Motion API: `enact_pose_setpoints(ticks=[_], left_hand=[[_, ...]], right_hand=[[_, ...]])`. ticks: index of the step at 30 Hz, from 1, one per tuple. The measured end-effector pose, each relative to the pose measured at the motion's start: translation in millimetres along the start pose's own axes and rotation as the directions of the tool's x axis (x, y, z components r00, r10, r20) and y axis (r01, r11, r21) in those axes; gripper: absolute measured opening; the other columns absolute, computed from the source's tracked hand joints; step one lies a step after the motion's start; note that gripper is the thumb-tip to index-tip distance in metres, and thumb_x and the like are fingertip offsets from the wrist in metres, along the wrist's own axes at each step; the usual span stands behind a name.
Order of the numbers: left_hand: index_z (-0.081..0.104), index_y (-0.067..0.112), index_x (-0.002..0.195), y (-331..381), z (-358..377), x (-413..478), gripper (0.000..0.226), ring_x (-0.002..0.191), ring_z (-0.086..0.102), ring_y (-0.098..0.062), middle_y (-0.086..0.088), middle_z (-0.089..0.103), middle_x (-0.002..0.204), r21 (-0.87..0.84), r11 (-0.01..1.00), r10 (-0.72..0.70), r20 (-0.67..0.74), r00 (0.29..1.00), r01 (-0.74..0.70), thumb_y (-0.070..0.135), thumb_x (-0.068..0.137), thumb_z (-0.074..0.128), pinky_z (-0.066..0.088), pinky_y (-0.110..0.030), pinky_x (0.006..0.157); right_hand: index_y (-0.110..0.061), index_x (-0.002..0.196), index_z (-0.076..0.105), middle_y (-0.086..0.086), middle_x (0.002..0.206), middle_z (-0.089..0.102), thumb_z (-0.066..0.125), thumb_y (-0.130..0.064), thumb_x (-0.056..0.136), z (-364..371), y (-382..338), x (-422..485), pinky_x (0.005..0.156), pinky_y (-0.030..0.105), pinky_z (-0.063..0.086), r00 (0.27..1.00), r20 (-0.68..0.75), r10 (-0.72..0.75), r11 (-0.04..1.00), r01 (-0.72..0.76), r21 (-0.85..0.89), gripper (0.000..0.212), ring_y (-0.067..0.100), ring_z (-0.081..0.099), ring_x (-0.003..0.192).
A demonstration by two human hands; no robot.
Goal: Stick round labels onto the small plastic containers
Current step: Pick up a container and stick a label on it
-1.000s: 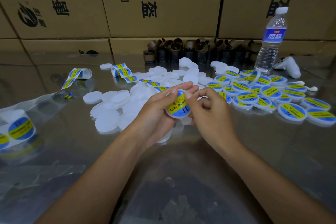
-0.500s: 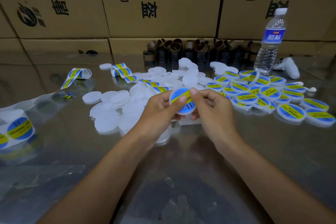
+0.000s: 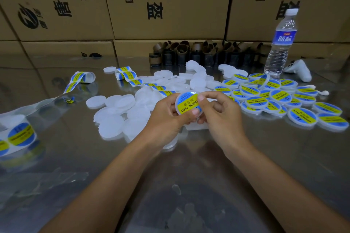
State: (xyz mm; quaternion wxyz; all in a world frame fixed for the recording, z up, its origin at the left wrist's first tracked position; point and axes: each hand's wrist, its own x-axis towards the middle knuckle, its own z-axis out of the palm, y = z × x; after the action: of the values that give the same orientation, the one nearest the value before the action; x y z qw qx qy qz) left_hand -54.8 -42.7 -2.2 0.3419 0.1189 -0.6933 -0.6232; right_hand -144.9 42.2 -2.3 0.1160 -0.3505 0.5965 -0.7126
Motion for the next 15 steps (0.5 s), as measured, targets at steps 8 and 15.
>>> enact_pose_setpoints(ticks=[8, 15], left_hand=[[0.067, 0.015, 0.099, -1.6, -2.3, 2.6, 0.019, 0.078, 0.069, -0.013, -0.001, 0.074, 0.086, -0.046, 0.998, -0.045, -0.038, 0.998, 0.043, 0.022, 0.094, 0.051, 0.055, -0.024, 0.073], [0.068, 0.012, 0.1, -0.2, -4.0, 1.3, 0.019, 0.077, 0.067, -0.013, -0.003, 0.073, 0.088, -0.049, 0.997, -0.057, -0.079, 0.995, 0.053, 0.02, 0.096, 0.051, 0.055, -0.023, 0.072]], right_hand=[[-0.026, 0.082, 0.061, -0.006, 0.048, 0.06, 0.059, -0.019, 0.09, -4.4, -0.7, 0.4, 0.051, 0.015, 0.044, 0.995, -0.013, -0.095, 0.995, 0.094, -0.032, 0.012, 0.005, 0.054, 0.043], [-0.039, 0.087, 0.055, 0.0, 0.059, 0.058, 0.069, -0.018, 0.083, -3.0, 1.1, -2.3, 0.06, 0.034, 0.049, 0.983, 0.082, -0.164, 0.966, 0.177, -0.188, 0.025, 0.025, 0.06, 0.058]])
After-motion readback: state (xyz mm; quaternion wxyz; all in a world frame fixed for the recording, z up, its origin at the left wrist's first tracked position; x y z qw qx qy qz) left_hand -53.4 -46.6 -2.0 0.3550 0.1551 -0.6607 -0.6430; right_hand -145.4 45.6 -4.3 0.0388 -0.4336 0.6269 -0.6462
